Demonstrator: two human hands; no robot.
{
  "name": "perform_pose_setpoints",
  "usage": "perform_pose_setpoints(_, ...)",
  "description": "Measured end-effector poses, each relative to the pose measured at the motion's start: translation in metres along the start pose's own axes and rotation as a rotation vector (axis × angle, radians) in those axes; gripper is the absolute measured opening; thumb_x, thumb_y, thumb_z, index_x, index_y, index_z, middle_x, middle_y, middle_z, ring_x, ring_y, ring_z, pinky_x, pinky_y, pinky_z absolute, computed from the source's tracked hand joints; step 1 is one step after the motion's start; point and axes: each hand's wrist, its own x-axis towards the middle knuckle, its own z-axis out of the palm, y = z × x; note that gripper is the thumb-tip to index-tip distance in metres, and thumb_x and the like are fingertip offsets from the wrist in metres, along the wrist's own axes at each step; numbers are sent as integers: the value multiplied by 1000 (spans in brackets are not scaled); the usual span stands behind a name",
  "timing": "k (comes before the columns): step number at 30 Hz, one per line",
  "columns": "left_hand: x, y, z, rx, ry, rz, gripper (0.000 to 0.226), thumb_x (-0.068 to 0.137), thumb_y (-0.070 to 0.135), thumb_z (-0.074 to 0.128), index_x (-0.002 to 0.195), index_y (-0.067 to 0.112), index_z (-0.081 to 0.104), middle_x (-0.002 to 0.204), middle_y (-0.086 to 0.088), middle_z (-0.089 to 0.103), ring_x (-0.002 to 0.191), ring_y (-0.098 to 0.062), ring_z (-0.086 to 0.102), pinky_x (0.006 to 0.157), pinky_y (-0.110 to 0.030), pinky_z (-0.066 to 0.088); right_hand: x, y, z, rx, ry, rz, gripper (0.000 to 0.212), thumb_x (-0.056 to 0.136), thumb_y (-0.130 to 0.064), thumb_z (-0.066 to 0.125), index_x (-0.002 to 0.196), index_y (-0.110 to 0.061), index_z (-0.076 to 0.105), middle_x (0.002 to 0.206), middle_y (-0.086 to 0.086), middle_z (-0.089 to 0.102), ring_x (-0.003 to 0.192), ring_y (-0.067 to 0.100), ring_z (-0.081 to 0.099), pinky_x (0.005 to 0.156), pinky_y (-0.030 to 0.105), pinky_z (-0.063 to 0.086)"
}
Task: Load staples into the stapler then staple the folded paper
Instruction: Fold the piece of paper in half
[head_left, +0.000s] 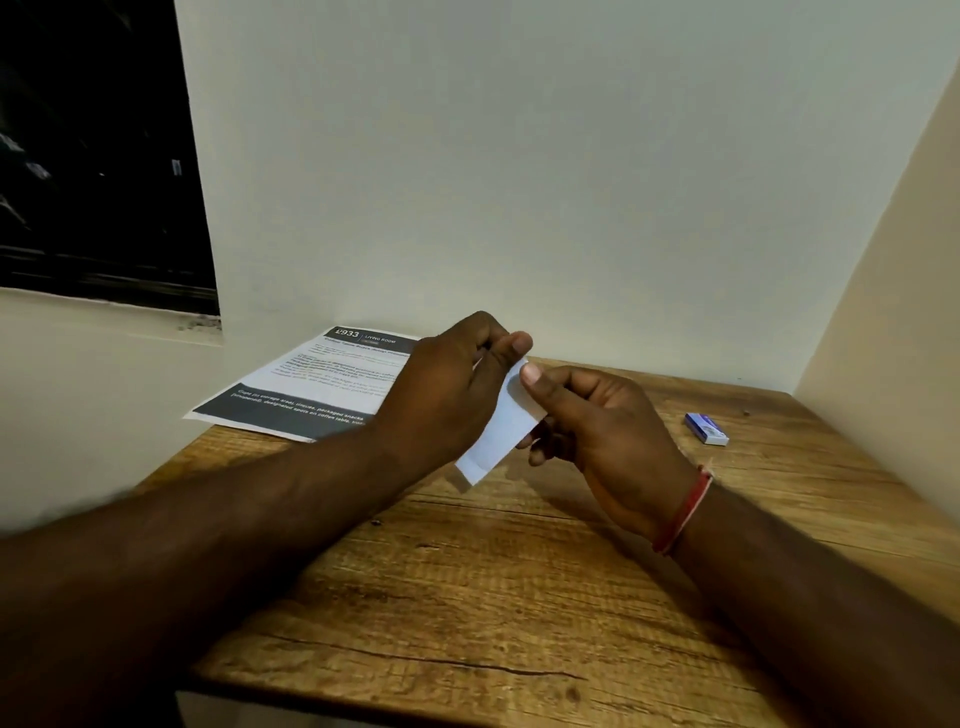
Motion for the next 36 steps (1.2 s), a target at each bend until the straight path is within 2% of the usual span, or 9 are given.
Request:
perform_pose_setpoints(3,-2,2,1,66,-29,34,46,112,59,55,74,33,49,60,7,52,60,-9,52,55,-27,34,1,0,-2,-16,19,21,53,87,-44,78,105,6,80,93,16,78,73,21,67,59,34,55)
perform_pose_setpoints(8,0,2,-2,119,-50,-20,69,109,70,45,67,17,55,60,-3,53,60,-21,54,60,-37,37,3,1,-4,-131,57,-45,29,100,-26,78,93,2,80,97,32,74,72,26,62,57,31,55)
perform_pose_setpoints(12,4,4,-4,63,-90,-40,72,109,64,55,55,23,33,49,7,34,50,-12,37,52,-25,26,5,3,-6,-148,23,-26,31,102,-25,75,98,5,78,95,29,76,67,23,67,58,34,58)
perform_pose_setpoints(17,6,-6,-4,33,-101,-54,73,103,64,67,53,21,37,44,9,36,47,-8,40,49,-21,30,4,6,-4,-58,-68,47,33,98,-21,79,110,9,75,94,19,78,71,22,72,60,31,59)
perform_pose_setpoints(22,10,-9,-2,26,-37,-106,75,99,71,67,53,20,37,44,9,38,46,-9,41,47,-18,32,7,5,-7,26,31,46,12,98,-14,79,92,-3,76,94,19,77,78,31,66,57,31,56)
perform_pose_setpoints(29,7,-5,-4,-184,-12,-251,75,95,69,75,51,21,36,48,6,34,46,-11,35,46,-17,28,8,3,-10,-6,39,78,27,101,-24,76,82,-6,73,81,11,71,61,21,60,56,32,50)
perform_pose_setpoints(31,5,-12,-6,-285,-23,-242,55,94,56,84,63,19,58,49,11,54,48,-4,53,50,-16,40,11,4,-16,24,109,92,24,101,-22,77,83,-6,75,72,6,67,57,20,54,54,32,46)
perform_pose_setpoints(33,1,-13,-10,-392,-147,-233,21,94,37,90,105,22,81,78,3,84,75,-14,82,67,-30,62,14,6,-23,37,166,111,20,100,-23,78,90,-5,78,73,6,65,57,18,52,53,31,45)
perform_pose_setpoints(36,0,-15,-16,-479,-366,-195,49,94,15,91,137,34,79,121,-1,88,116,-22,83,96,-39,67,16,10,-29,26,178,124,20,98,-26,82,94,-6,83,79,10,67,58,15,52,53,29,45)
